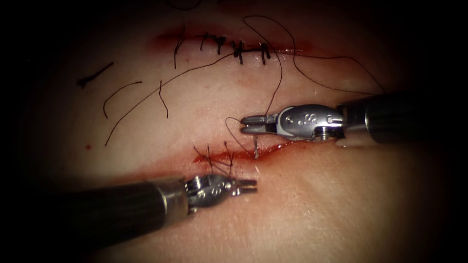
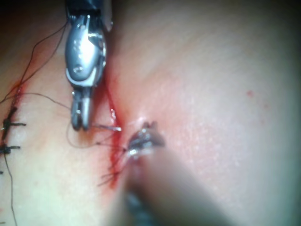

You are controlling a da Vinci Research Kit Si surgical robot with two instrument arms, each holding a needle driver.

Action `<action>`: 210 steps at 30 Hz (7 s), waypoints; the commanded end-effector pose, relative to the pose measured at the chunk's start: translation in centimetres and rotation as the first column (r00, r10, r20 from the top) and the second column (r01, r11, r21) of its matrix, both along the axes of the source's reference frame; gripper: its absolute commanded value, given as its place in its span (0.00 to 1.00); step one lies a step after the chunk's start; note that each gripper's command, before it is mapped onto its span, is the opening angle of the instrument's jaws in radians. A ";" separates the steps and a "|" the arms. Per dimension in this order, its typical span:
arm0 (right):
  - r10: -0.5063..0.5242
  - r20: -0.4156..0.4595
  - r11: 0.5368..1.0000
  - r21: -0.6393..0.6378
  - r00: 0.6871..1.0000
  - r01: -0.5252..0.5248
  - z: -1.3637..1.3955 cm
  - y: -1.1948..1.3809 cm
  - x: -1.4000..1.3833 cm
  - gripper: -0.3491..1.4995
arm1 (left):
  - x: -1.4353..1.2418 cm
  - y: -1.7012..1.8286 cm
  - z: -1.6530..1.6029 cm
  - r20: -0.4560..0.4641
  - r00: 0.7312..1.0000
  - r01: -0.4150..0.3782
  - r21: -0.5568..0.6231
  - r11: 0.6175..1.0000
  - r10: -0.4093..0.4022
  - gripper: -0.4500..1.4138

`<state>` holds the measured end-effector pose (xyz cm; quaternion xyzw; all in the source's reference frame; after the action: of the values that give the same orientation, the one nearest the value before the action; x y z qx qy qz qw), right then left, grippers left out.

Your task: Wound Closure

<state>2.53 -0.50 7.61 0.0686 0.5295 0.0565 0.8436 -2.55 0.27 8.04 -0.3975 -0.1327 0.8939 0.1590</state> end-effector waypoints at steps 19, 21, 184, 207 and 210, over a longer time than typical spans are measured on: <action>-0.025 0.033 0.996 0.085 0.999 0.022 0.07 -0.01 0.06 0.00 | -0.05 -0.11 0.11 0.006 1.000 -0.018 0.002 1.000 0.018 0.31; -0.057 0.034 0.996 0.073 0.998 0.054 0.08 0.00 0.07 0.00 | -0.05 -0.12 0.12 0.006 1.000 -0.018 0.001 1.000 0.018 0.31; -0.217 -0.057 0.885 0.410 0.974 0.221 0.31 0.55 0.14 0.00 | -0.01 -0.18 0.09 0.005 0.999 -0.031 0.004 1.000 0.031 0.31; -0.239 -0.129 0.866 0.419 0.962 0.271 0.19 0.48 0.18 0.00 | -0.04 -0.18 0.13 0.003 1.000 -0.031 0.001 1.000 0.031 0.31; -0.228 -0.129 0.856 0.446 0.965 0.261 0.17 0.48 0.18 0.00 | -0.03 -0.18 0.16 0.003 0.999 -0.032 -0.001 0.999 0.032 0.30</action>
<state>2.66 0.01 7.73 0.3360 0.5180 0.0744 0.7831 -2.51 0.14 8.14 -0.3961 -0.1374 0.8962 0.1449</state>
